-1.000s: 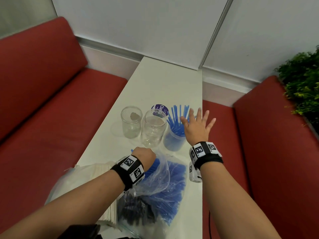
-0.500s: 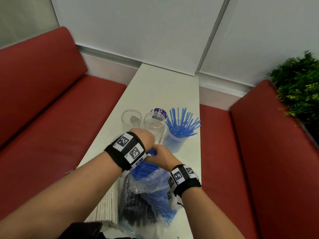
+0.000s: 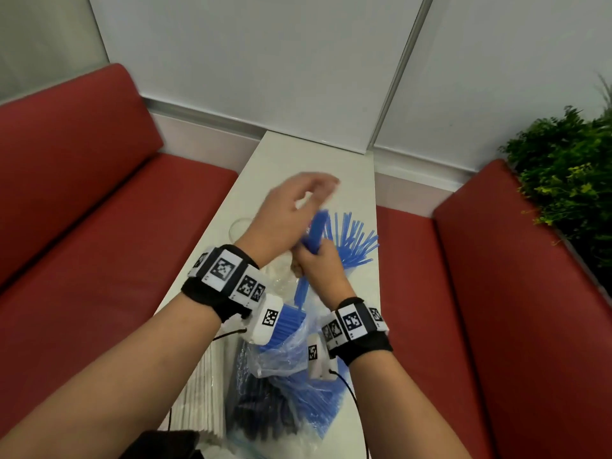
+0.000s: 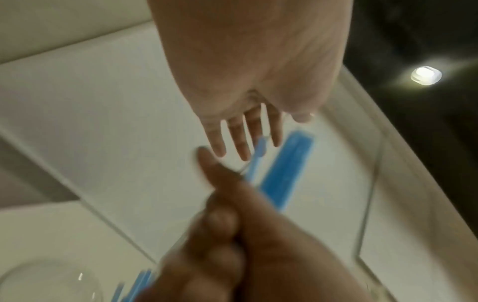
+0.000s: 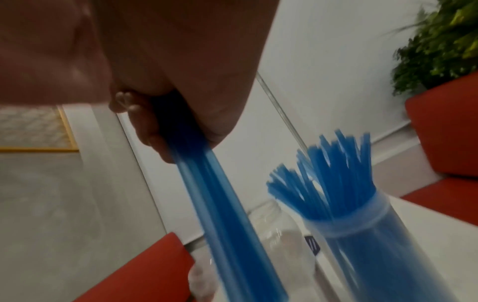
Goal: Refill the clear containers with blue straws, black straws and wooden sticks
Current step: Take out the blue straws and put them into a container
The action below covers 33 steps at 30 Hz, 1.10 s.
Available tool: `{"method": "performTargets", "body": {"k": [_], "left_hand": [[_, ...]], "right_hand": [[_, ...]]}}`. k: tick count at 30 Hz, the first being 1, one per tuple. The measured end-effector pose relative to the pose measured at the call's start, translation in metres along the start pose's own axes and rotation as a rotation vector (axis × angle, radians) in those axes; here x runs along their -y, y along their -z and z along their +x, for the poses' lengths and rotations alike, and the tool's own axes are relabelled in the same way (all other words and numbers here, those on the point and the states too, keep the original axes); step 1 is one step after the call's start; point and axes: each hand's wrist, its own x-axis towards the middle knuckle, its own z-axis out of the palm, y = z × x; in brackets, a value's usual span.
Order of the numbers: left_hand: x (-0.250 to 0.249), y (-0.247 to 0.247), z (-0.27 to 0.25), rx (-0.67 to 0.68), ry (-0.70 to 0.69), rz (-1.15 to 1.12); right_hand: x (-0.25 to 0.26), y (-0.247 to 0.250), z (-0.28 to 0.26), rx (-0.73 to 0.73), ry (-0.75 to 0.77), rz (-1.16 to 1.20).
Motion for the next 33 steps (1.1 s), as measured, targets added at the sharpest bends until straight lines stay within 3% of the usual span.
{"method": "performTargets", "body": {"k": [2, 3, 5, 7, 10, 12, 15, 24, 28, 31, 33], "left_hand": [[0.014, 0.006, 0.0, -0.197, 0.193, -0.19], [0.023, 0.007, -0.003, -0.178, 0.351, -0.234], [0.041, 0.0, -0.018, 0.021, 0.676, -0.307], [0.053, -0.01, -0.035, 0.148, 0.913, -0.519], [0.058, -0.021, -0.047, 0.002, 1.101, -1.029], [0.06, -0.025, -0.047, -0.125, 1.14, -1.173], [0.064, -0.026, -0.045, -0.187, 1.176, -1.163], [0.087, -0.029, -0.057, 0.117, 1.383, -1.018], [0.1, -0.025, -0.066, 0.099, 1.454, -1.012], [0.107, -0.025, -0.071, 0.073, 1.428, -1.013], [0.111, -0.026, -0.07, 0.069, 1.41, -0.966]], "right_hand": [[0.019, 0.011, 0.003, -0.046, 0.08, 0.13], [0.03, 0.016, 0.004, -0.059, 0.116, 0.197], [0.05, 0.022, 0.011, -0.073, 0.183, 0.283], [0.058, 0.025, 0.016, -0.09, 0.213, 0.355], [0.055, 0.02, 0.014, -0.122, 0.19, 0.304], [0.05, 0.018, 0.011, -0.13, 0.172, 0.302], [0.047, 0.017, 0.011, -0.133, 0.158, 0.305], [0.031, 0.015, 0.002, 0.03, 0.117, 0.379], [0.034, 0.018, 0.001, -0.024, 0.115, 0.492], [0.029, 0.016, 0.0, -0.11, 0.086, 0.506], [0.027, 0.017, 0.002, -0.081, 0.096, 0.527]]}}
